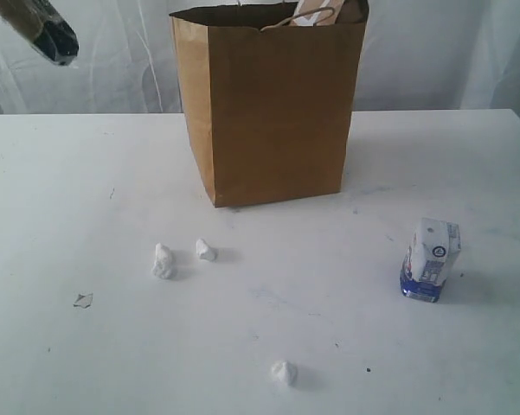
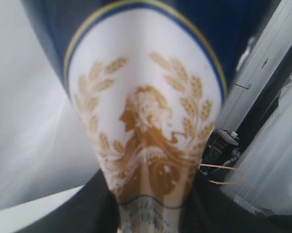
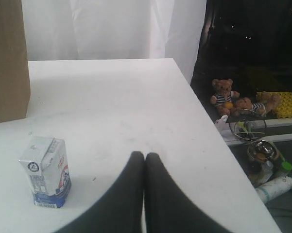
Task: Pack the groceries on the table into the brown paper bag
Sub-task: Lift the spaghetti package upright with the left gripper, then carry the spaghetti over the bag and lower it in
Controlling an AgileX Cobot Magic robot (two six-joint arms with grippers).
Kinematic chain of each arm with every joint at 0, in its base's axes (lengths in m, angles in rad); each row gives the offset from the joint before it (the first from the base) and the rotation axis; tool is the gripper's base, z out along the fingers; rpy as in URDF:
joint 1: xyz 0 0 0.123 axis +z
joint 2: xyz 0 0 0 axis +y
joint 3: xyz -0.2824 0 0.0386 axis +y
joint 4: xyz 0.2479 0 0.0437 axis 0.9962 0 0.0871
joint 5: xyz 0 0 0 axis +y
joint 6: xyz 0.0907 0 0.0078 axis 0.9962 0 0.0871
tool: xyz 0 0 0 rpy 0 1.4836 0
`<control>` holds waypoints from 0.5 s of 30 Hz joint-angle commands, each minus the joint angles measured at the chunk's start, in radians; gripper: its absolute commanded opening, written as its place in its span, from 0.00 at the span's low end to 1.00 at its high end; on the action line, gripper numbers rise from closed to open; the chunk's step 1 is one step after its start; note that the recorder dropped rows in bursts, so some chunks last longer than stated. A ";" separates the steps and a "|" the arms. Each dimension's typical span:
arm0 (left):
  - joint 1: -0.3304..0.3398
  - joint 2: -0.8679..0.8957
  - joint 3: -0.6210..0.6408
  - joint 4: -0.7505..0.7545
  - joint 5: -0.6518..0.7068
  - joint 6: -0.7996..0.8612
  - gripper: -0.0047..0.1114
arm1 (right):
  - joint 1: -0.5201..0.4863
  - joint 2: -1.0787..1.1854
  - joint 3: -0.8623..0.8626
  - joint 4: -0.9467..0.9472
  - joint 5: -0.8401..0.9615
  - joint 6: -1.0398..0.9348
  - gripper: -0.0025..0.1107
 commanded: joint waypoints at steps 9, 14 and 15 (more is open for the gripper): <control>-0.104 0.147 -0.325 -0.114 0.060 0.034 0.04 | 0.002 -0.001 0.004 0.006 -0.001 0.005 0.02; -0.263 0.266 -0.540 -0.114 -0.060 0.061 0.04 | 0.002 -0.001 0.004 0.006 0.011 0.005 0.02; -0.273 0.275 -0.559 -0.114 -0.090 0.061 0.04 | 0.002 -0.001 0.004 0.006 0.016 0.005 0.02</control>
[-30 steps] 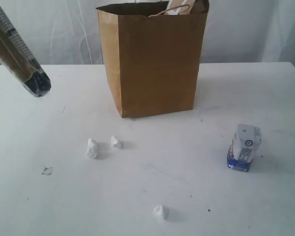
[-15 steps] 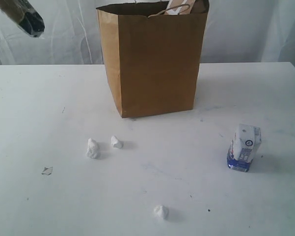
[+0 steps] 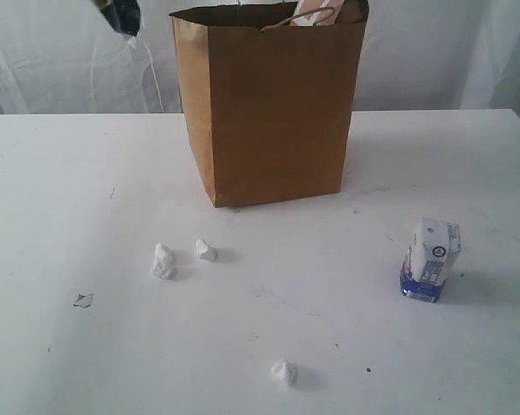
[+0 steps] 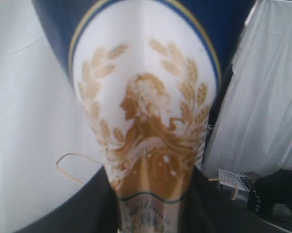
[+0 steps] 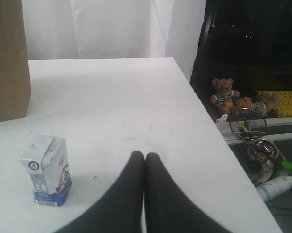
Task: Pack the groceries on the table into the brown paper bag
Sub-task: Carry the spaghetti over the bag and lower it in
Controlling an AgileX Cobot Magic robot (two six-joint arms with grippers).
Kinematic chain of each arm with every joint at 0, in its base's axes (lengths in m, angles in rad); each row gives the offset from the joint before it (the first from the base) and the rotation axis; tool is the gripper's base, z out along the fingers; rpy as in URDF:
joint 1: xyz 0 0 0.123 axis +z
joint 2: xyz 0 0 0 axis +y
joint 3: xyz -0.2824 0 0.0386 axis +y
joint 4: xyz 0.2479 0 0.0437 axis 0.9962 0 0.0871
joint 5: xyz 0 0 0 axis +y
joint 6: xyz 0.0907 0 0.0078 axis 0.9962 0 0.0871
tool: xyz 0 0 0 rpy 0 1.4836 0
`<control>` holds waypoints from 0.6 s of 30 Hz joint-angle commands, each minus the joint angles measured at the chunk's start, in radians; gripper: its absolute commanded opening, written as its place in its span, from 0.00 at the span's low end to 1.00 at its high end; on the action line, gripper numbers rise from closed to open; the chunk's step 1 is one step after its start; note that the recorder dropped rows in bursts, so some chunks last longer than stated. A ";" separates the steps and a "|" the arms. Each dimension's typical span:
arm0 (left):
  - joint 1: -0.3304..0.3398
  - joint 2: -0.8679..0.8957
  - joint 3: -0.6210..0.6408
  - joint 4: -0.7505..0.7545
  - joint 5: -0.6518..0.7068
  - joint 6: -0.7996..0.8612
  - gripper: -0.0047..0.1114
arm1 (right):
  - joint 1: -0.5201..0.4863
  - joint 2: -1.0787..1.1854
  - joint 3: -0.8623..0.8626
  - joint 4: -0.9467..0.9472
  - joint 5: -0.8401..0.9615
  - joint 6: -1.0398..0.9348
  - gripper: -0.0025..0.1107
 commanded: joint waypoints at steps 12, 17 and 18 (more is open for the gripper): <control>-0.101 0.212 -0.443 -0.110 -0.135 -0.038 0.04 | 0.002 -0.001 0.016 0.006 0.028 0.005 0.02; -0.135 0.222 -0.493 -0.110 -0.115 -0.038 0.04 | 0.002 -0.001 0.046 0.006 -0.008 0.005 0.02; -0.139 0.222 -0.501 -0.110 -0.115 -0.036 0.04 | 0.002 -0.001 0.048 0.006 -0.010 0.005 0.02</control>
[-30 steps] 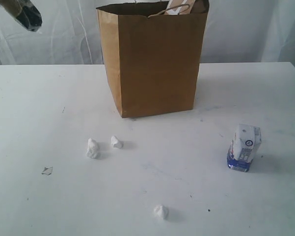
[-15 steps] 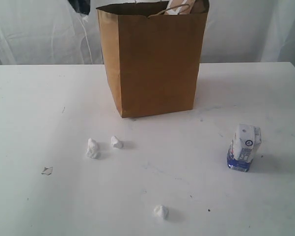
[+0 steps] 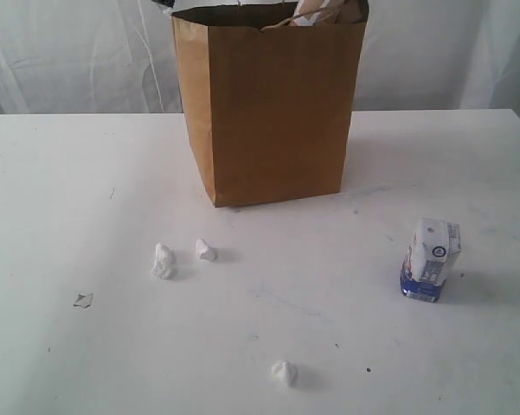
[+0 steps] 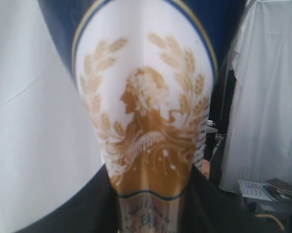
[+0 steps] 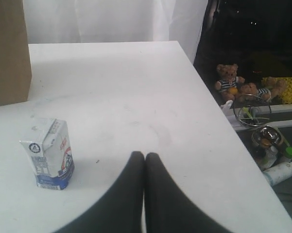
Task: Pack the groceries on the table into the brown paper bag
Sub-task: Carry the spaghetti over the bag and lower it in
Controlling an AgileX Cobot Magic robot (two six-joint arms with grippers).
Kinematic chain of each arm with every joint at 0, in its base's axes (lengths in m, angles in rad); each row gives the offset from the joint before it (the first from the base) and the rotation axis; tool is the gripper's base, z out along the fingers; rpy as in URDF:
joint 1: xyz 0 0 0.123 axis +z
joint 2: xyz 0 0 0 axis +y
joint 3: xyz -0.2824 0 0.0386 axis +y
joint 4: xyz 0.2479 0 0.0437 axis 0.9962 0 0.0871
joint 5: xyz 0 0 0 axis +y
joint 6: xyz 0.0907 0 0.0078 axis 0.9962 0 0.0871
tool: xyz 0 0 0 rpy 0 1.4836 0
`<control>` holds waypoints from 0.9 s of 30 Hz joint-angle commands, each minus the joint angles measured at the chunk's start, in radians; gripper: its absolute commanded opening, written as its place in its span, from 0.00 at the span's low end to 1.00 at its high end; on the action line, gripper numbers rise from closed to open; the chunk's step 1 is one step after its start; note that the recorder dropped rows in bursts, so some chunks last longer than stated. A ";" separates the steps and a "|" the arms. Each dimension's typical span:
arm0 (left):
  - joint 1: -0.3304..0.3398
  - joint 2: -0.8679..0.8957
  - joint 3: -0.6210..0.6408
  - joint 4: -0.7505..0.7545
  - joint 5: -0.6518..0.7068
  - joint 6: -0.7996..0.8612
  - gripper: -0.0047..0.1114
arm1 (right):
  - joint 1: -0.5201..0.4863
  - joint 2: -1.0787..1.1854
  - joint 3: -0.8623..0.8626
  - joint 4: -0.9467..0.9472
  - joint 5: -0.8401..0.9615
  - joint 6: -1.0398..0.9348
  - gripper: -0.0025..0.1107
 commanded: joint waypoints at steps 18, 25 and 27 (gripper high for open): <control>-0.061 0.061 -0.119 -0.109 -0.112 0.008 0.04 | 0.002 -0.001 0.017 0.002 -0.037 0.005 0.02; -0.112 0.107 -0.152 -0.109 -0.211 -0.010 0.04 | 0.002 -0.001 0.017 0.002 -0.037 0.005 0.02; -0.130 0.131 -0.152 -0.109 -0.169 -0.024 0.04 | 0.002 -0.001 0.017 0.002 -0.037 0.005 0.02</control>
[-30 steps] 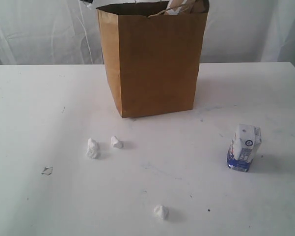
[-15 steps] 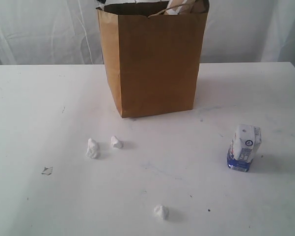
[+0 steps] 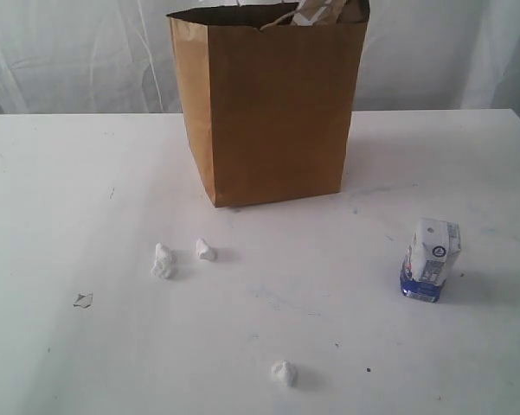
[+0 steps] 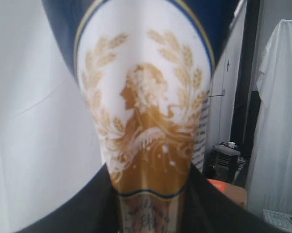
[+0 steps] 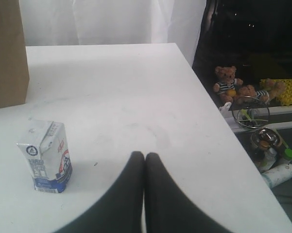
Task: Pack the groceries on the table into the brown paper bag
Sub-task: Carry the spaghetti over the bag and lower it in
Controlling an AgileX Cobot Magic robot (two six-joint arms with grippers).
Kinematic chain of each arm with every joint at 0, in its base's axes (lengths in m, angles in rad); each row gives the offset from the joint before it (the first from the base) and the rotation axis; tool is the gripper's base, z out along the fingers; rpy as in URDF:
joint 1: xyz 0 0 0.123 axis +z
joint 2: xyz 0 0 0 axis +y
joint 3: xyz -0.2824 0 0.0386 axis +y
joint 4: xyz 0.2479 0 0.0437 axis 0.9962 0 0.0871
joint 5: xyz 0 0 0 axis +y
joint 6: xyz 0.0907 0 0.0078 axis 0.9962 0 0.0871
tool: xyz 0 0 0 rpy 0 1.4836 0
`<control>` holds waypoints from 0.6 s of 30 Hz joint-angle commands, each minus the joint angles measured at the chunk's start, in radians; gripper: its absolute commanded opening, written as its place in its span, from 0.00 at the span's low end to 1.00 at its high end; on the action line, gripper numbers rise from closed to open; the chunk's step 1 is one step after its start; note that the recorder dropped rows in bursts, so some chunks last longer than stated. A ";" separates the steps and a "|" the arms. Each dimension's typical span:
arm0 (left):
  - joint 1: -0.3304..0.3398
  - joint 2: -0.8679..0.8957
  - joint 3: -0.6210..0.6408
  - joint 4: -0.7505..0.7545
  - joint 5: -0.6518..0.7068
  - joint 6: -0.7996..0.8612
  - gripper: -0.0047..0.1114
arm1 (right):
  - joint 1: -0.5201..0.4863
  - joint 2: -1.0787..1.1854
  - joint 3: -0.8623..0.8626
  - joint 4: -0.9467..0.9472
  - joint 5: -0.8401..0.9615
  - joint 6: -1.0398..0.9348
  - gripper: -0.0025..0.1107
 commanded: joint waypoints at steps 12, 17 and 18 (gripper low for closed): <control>-0.036 0.062 -0.013 -0.089 0.146 -0.004 0.04 | 0.002 -0.001 0.005 0.002 -0.011 0.005 0.02; -0.038 0.093 -0.013 -0.089 0.127 0.010 0.04 | 0.002 -0.001 0.005 0.002 -0.010 0.005 0.02; -0.038 0.098 -0.013 -0.089 0.129 0.010 0.04 | 0.002 -0.001 0.005 0.002 -0.010 0.005 0.02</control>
